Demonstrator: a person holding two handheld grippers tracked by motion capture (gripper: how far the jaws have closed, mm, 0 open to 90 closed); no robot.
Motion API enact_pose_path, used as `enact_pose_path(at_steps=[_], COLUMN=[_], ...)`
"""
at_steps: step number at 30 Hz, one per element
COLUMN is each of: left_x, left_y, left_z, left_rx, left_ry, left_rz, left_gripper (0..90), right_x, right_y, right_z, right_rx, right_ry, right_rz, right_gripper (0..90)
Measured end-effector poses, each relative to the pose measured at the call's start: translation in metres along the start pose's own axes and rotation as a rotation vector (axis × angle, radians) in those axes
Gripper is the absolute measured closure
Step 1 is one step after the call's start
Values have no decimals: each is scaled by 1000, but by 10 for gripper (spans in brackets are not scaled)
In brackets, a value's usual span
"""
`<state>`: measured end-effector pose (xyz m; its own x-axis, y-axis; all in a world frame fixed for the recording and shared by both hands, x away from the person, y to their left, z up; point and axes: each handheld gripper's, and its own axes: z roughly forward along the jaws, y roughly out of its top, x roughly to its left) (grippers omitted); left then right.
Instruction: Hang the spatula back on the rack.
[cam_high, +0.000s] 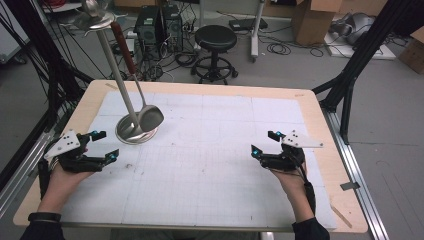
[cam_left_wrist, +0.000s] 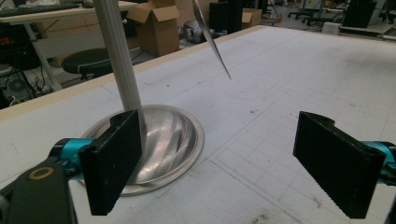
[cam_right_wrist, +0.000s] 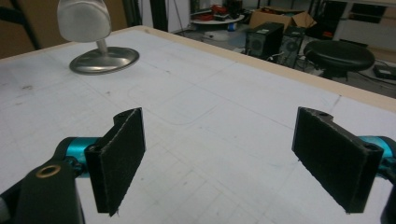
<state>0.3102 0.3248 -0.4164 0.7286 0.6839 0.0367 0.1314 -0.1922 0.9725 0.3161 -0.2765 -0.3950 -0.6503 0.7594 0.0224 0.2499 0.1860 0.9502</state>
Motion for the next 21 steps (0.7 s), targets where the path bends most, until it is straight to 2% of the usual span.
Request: enact_pose_path(at_steps=[12,21], left_x=[-2,-3], left_y=[0,0], left_z=[1,0], left_rx=[7,13], left_ry=[4,4], left_rz=[9,13], left_gripper=[162,162], right_x=[-6,-9], right_y=[-7,-8], right_z=[6,7], right_rx=[49,52], right_ry=[-18,-18], right_rz=[21,33], right_gripper=[160,158])
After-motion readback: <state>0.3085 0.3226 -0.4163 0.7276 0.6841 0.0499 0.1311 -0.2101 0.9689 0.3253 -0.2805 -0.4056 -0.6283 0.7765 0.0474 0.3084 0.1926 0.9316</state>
